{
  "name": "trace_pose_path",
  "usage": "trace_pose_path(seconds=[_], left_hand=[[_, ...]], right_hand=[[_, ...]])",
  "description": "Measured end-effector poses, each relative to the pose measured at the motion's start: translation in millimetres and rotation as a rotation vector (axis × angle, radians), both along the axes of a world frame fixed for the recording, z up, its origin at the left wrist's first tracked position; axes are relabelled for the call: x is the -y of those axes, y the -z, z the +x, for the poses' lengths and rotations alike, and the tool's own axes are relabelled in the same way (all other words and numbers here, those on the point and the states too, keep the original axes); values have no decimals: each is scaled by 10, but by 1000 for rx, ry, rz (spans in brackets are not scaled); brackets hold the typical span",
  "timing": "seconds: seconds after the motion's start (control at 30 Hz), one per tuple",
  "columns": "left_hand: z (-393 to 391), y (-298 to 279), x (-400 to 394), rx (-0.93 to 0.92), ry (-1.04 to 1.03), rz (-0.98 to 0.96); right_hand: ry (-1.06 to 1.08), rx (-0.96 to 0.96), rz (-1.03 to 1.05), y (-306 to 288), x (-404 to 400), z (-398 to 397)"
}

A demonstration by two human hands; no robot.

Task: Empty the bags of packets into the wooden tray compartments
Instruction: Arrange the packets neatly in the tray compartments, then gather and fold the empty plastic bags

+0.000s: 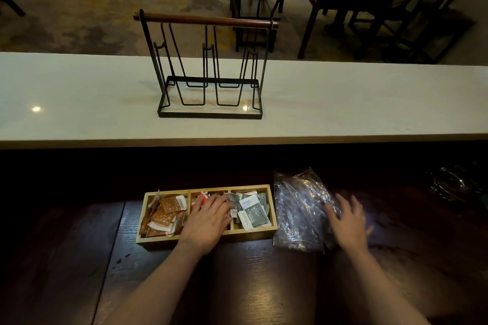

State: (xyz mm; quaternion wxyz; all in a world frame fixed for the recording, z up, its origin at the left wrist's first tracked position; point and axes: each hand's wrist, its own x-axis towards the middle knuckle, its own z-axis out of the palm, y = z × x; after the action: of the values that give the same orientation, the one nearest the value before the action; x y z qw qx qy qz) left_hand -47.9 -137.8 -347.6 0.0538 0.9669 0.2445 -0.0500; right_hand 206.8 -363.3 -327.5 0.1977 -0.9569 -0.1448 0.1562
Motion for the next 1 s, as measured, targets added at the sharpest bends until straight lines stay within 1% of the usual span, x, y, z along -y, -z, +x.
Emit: trace_pose_path(seconds=[0.1, 0.13, 0.23, 0.3, 0.33, 0.43, 0.53, 0.63, 0.7, 0.77, 0.83, 0.9, 1.0], left_hand=[[33, 37, 18, -16, 6, 37], [34, 53, 28, -36, 9, 47], [16, 97, 52, -69, 6, 56], [1, 102, 73, -91, 9, 50], [-11, 102, 81, -104, 9, 47], [-30, 80, 90, -132, 13, 34], [-12, 68, 87, -154, 7, -12], [12, 36, 54, -124, -2, -97], [33, 40, 37, -26, 7, -154], [30, -1, 41, 36, -16, -219], [6, -83, 50, 85, -47, -231], [-42, -151, 80, 157, -91, -211], [-182, -249, 153, 307, -170, -169]], right_hand=[[-26, -212, 5, 233, 78, 72], [-11, -224, 5, 289, 77, 57], [137, -125, 82, 296, 32, 23], [230, -143, 144, 274, -13, 56], [237, -189, 142, 289, -37, 81], [190, -298, 53, 380, -139, 160], [164, -332, -31, 321, -286, 62], [162, -372, -47, 276, -411, -49], [150, -385, -77, 287, -463, -95], [133, -355, -94, 323, -488, -120], [136, -308, -7, 304, -504, -168], [208, -318, 182, 285, -493, -199], [268, -432, 369, 183, -453, -250]])
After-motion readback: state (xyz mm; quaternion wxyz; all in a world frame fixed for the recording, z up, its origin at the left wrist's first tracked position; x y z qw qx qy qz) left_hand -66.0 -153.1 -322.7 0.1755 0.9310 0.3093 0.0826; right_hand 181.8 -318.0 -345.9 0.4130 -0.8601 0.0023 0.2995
